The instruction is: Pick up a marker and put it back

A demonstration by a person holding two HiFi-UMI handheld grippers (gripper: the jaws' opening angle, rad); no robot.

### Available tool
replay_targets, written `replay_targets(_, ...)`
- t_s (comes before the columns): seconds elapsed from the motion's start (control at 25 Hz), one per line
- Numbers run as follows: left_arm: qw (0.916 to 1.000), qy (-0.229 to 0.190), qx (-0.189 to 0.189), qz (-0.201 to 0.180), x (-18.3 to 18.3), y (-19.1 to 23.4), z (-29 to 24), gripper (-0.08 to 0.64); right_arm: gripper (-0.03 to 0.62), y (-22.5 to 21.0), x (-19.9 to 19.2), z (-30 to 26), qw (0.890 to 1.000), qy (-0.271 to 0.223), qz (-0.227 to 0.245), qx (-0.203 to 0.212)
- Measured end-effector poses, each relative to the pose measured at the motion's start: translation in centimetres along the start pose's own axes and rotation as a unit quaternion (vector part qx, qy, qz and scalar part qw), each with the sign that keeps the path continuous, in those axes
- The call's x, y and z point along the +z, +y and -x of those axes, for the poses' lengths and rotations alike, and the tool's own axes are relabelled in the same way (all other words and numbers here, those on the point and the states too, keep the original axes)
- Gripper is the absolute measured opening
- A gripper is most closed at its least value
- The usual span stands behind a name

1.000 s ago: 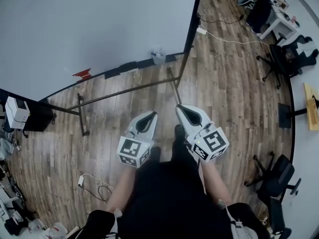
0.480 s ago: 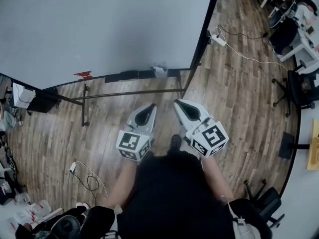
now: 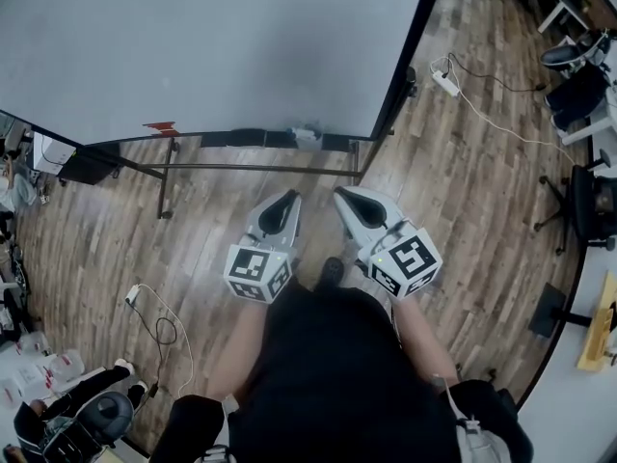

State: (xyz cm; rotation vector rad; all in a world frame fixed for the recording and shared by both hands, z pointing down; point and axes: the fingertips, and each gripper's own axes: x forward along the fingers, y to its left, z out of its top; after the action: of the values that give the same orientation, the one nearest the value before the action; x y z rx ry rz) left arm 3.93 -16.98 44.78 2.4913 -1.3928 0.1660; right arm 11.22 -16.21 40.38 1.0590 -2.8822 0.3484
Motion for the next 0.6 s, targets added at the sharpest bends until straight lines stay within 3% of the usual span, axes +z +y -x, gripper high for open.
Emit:
replay_targets(0.24,0.9996,0.020,0.019,0.006,-0.6,1.9,-1.9,0.069,0.003,-1.0,0.1,0.2,1.000,0.008,0.004,-0.001)
replay_targets(0.6,0.9991,0.031,0.025,0.015,-1.8,5.2,-4.4,0.087,0.003,-1.4,-1.4,0.2,0.999,0.030,0.005,-0.015)
